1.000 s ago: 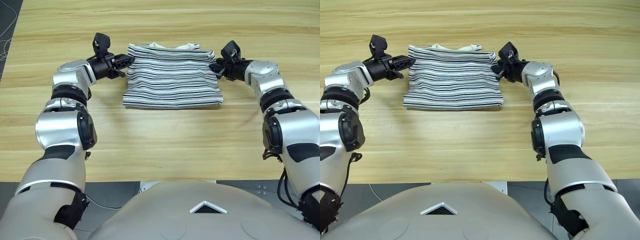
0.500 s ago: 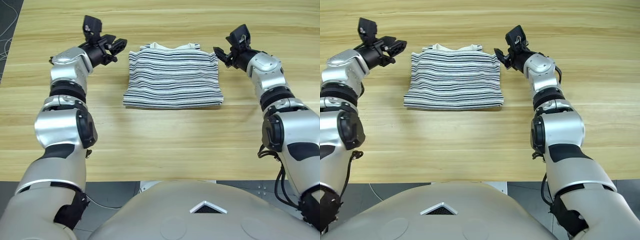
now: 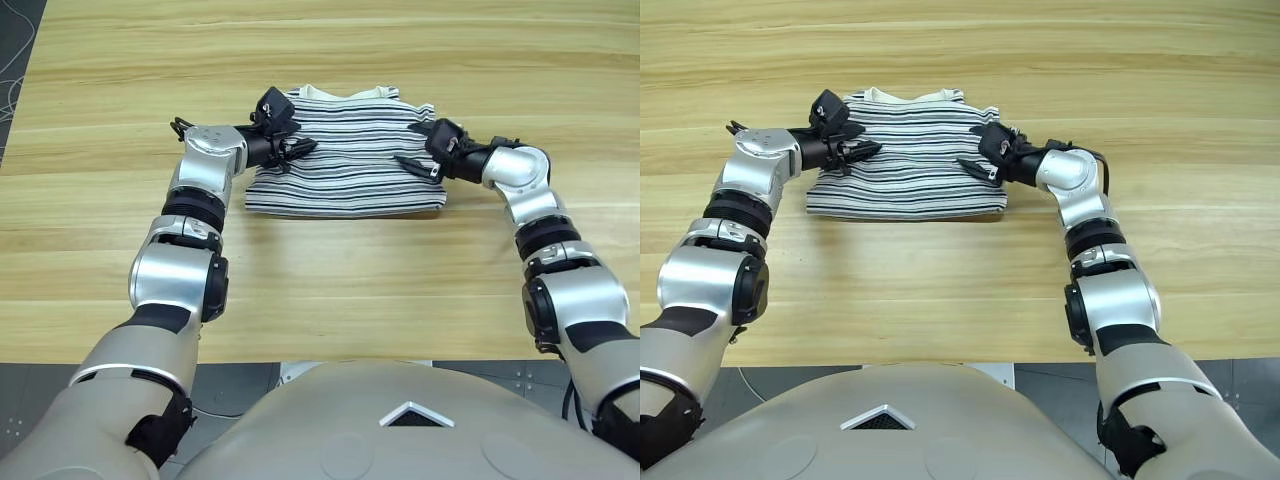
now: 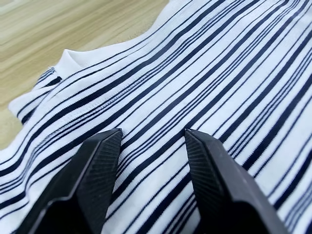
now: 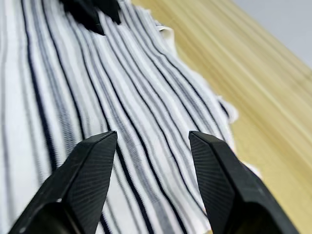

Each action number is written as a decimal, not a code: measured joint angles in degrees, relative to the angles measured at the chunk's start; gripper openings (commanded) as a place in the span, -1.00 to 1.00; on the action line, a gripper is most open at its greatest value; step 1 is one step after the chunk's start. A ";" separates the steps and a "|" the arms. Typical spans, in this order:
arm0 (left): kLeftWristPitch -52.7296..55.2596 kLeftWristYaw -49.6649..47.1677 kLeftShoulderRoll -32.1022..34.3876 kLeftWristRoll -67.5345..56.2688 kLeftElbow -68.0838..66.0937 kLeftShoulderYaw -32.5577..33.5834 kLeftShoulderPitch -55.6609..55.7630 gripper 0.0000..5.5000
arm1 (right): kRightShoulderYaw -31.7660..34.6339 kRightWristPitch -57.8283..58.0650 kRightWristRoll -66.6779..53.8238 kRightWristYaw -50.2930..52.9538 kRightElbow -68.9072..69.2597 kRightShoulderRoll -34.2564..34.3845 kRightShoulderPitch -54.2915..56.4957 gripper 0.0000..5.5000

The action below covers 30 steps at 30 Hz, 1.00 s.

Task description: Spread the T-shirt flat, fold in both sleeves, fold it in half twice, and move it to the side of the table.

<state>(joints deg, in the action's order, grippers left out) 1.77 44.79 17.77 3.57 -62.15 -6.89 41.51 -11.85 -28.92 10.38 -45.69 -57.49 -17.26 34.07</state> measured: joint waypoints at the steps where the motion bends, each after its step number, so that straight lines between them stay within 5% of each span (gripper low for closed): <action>1: -0.28 -0.10 -0.02 0.25 -0.02 -0.35 0.02 -0.14 | -0.58 0.48 0.68 0.18 0.73 -0.24 -0.11 -0.01; 5: -4.24 -1.11 1.02 6.82 8.02 -7.76 -3.32 -0.14 | -3.29 1.47 3.56 1.88 0.96 -1.05 0.93 -0.01; 11: -2.53 -1.81 10.71 26.13 48.06 -20.59 -18.79 -0.14 | -10.17 2.67 11.43 6.37 -5.61 -2.25 9.55 -0.01; 16: 4.05 0.50 20.14 47.52 70.44 -23.26 -25.64 -0.14 | -18.80 2.80 22.39 13.74 -12.21 -4.87 17.91 -0.01; 24: 6.98 3.72 7.93 43.71 75.82 -25.34 -24.64 -0.14 | -26.61 -6.12 32.22 30.10 -16.84 -0.01 21.54 -0.01; 30: 13.81 0.96 0.66 28.63 60.59 -11.99 -8.00 -0.14 | -20.52 -19.18 25.82 31.22 -14.94 -1.04 22.24 -0.01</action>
<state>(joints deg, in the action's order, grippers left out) 15.58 45.75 18.43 32.20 -1.56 -18.88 33.52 -32.37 -48.10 36.19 -14.47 -72.43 -18.30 56.30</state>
